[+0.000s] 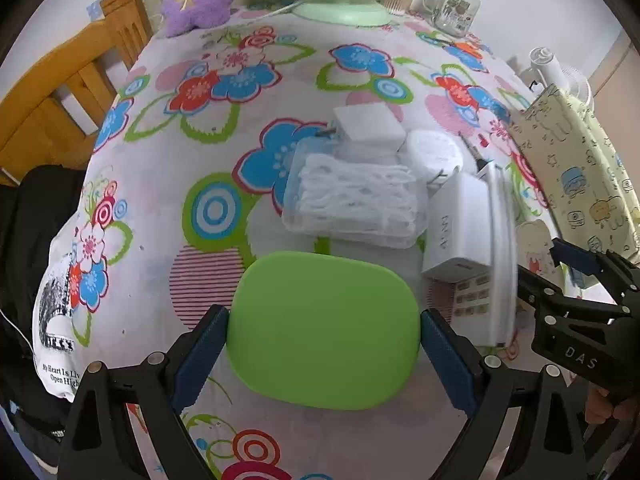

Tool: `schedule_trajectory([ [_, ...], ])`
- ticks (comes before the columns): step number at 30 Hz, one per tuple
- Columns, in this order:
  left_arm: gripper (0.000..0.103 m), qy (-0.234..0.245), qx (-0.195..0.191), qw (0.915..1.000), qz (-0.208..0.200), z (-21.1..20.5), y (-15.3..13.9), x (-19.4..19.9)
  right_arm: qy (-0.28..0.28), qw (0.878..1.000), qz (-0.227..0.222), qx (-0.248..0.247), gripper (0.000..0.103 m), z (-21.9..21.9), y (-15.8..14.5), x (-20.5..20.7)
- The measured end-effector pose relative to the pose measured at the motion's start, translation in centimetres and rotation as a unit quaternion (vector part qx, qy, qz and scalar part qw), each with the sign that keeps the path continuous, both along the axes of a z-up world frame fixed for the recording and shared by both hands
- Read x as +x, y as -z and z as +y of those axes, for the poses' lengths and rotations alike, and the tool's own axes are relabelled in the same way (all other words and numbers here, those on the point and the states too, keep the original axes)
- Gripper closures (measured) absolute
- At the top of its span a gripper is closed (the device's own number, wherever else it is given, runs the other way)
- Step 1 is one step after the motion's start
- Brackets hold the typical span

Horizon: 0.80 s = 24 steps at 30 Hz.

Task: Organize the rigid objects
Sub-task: 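Grasp the green rounded pad with the left tool while the right tool grasps the round bear-face box, then carry the green pad toward the yellow basket with left while right drops the bear box inside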

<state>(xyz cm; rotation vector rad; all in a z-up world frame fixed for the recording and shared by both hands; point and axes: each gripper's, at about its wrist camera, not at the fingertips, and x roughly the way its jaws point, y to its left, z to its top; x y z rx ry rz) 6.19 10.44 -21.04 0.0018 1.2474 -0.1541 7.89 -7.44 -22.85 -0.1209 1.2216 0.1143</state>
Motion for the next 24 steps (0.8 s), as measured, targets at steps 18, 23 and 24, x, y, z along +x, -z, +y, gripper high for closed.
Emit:
schedule_trajectory([
  [18, 0.007, 0.036, 0.005, 0.9985, -0.041, -1.0, -6.6, -1.0, 0.032, 0.998, -0.046, 0.007, 0.024, 1.4, -7.9, -1.6],
  [23, 0.007, 0.044, 0.002, 0.9976, -0.053, -0.9, -8.1, -1.4, 0.048, 0.997, -0.06, 0.006, 0.024, 1.5, -9.7, -2.5],
  [24, 0.007, 0.046, 0.002, 0.9974, -0.056, -0.9, -8.5, -1.5, 0.052, 0.997, -0.061, 0.006, 0.024, 1.5, -10.0, -2.7],
])
